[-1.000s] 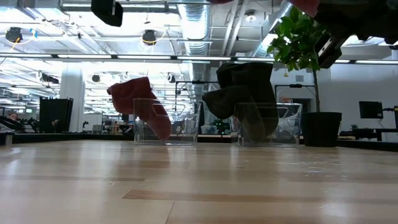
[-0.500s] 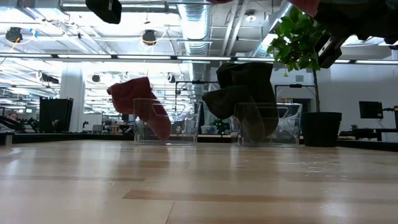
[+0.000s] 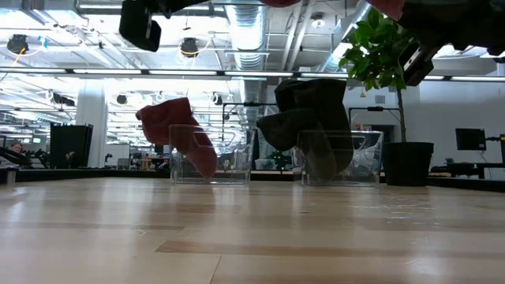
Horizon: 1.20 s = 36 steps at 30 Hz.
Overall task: Pick & Place hat
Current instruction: Put the red cap in the left transparent bin
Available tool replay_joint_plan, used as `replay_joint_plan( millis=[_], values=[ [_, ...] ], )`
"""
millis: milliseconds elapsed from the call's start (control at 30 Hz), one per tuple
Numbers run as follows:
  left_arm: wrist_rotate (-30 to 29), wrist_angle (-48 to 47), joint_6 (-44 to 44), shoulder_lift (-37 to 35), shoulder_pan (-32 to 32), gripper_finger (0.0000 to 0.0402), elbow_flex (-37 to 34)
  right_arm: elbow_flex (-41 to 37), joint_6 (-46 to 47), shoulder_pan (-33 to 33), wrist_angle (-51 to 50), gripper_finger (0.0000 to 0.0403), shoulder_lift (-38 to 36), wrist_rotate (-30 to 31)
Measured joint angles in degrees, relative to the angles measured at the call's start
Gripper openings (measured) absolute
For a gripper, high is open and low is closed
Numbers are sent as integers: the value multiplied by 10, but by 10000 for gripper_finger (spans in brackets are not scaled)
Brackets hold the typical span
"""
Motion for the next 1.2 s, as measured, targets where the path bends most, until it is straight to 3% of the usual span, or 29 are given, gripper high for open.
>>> replay_joint_plan(
  millis=[300, 1200],
  values=[
    [2, 37, 29, -3, 3, 146, 0, 0, 0, 0, -2, 2, 0, -4],
    [65, 35, -1, 2, 39, 144, 0, 0, -1, 0, -2, 2, 0, -13]
  ],
)
